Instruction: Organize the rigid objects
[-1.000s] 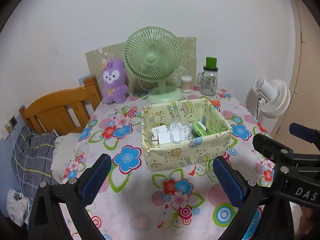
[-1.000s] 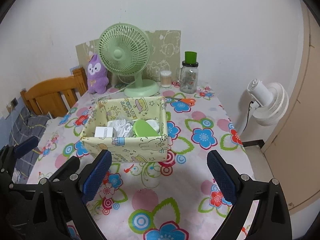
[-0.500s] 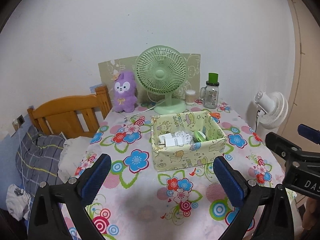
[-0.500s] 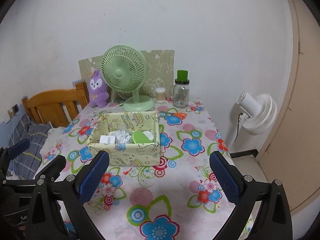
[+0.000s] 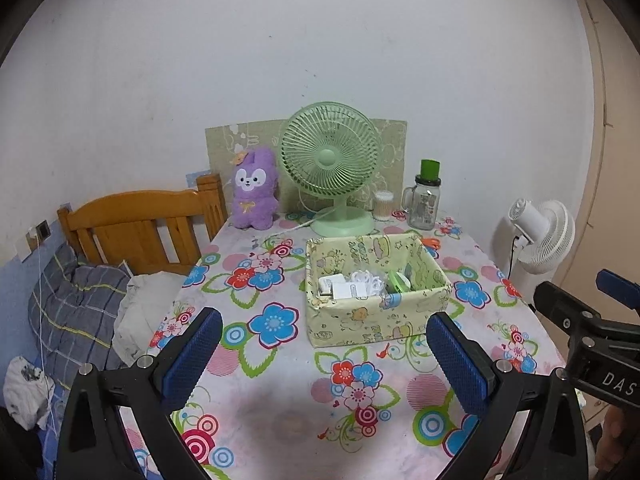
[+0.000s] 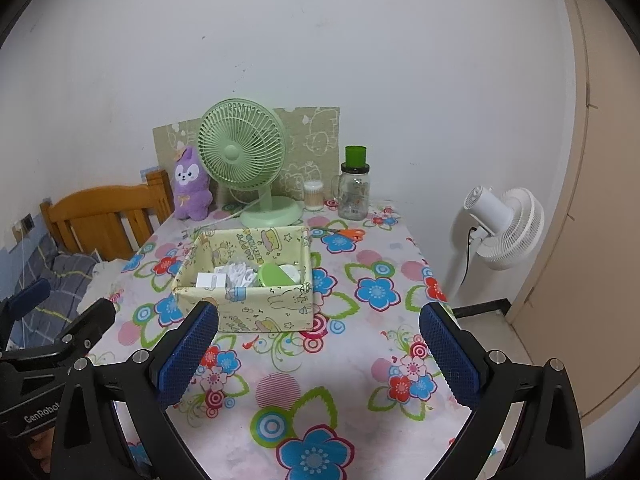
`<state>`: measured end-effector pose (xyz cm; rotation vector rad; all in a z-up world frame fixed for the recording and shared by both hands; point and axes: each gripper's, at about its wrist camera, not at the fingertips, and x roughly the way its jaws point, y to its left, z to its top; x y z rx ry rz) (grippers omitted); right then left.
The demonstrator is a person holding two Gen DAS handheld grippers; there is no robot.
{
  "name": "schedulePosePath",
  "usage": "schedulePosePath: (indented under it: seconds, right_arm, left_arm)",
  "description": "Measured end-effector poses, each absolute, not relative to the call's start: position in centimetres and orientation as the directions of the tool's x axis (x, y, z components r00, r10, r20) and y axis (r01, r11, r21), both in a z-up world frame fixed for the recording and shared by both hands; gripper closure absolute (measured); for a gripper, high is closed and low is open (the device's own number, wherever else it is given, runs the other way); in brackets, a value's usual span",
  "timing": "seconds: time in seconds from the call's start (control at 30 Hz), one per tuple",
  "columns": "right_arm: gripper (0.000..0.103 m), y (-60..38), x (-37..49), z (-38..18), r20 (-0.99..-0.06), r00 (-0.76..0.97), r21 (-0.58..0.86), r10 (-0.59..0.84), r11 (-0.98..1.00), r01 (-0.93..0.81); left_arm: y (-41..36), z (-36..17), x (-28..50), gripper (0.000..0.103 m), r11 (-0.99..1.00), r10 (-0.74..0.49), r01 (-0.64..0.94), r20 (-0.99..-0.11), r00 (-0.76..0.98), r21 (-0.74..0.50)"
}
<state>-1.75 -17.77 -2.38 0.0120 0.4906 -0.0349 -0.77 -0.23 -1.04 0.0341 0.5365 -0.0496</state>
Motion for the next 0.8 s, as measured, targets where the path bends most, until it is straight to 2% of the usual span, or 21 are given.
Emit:
schedulePosePath:
  seconds: [0.8]
  right_arm:
    - [0.001,-16.85,-0.88,-2.90,-0.480,0.876,-0.006,-0.051,0.998,0.055]
  left_arm:
    - [0.54,-1.27,0.24,0.000,0.999,-0.024,0.046,-0.532,0.846,0.028]
